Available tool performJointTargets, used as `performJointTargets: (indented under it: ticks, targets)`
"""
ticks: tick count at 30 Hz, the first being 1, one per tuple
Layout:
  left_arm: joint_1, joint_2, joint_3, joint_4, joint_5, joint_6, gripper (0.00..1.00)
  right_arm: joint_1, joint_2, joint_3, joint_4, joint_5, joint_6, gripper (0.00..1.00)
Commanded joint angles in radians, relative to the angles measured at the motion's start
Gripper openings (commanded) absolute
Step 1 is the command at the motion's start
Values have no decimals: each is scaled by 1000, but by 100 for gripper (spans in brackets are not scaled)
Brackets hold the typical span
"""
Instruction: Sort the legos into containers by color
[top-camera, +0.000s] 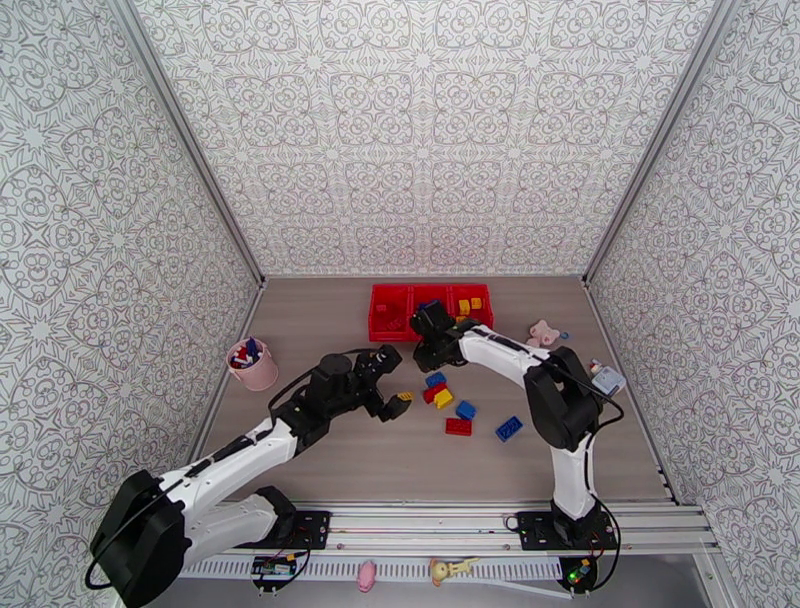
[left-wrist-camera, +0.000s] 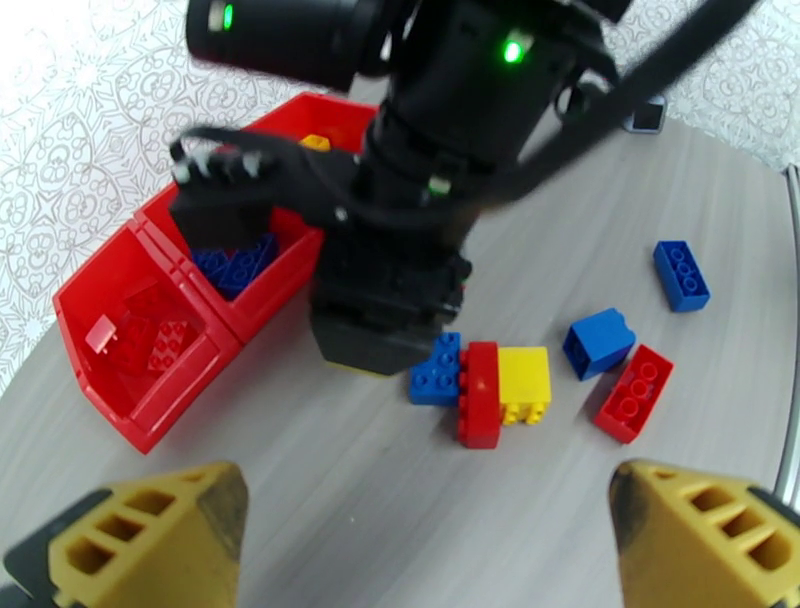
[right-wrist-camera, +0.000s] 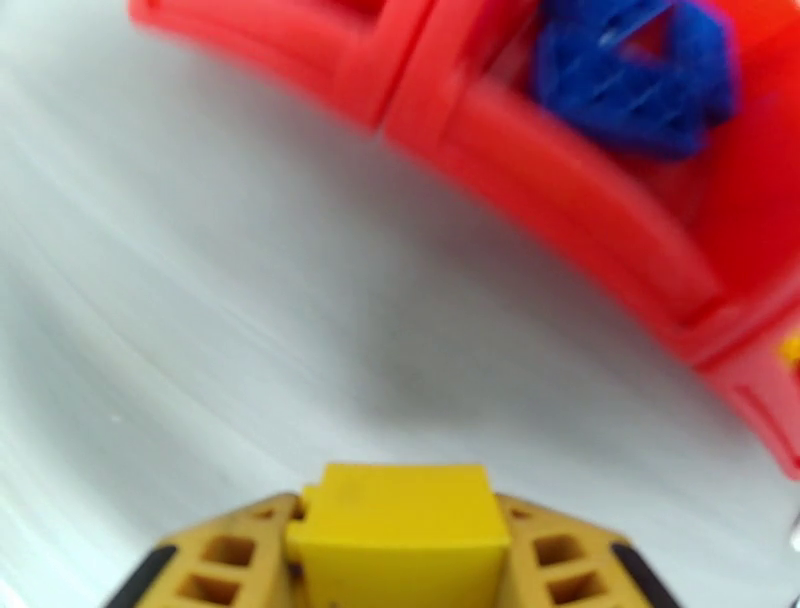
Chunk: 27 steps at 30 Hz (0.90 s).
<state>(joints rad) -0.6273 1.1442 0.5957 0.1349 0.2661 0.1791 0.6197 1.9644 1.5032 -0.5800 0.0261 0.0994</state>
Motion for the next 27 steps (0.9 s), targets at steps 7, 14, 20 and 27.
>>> performJointTargets:
  ticks: [7, 14, 20, 27]
  targets:
    - [-55, 131, 16, 247, -40, -100, 100, -129, -103, -25, 185, 78, 84, 30]
    - [-79, 192, 42, 264, -48, -93, 100, -242, -1, 82, 219, 107, 59, 30]
    - [-81, 201, 52, 248, -54, -85, 100, -311, 151, 242, 217, 93, 50, 30]
    - [-87, 196, 48, 240, -65, -87, 100, -339, 278, 411, 171, 94, 30, 37]
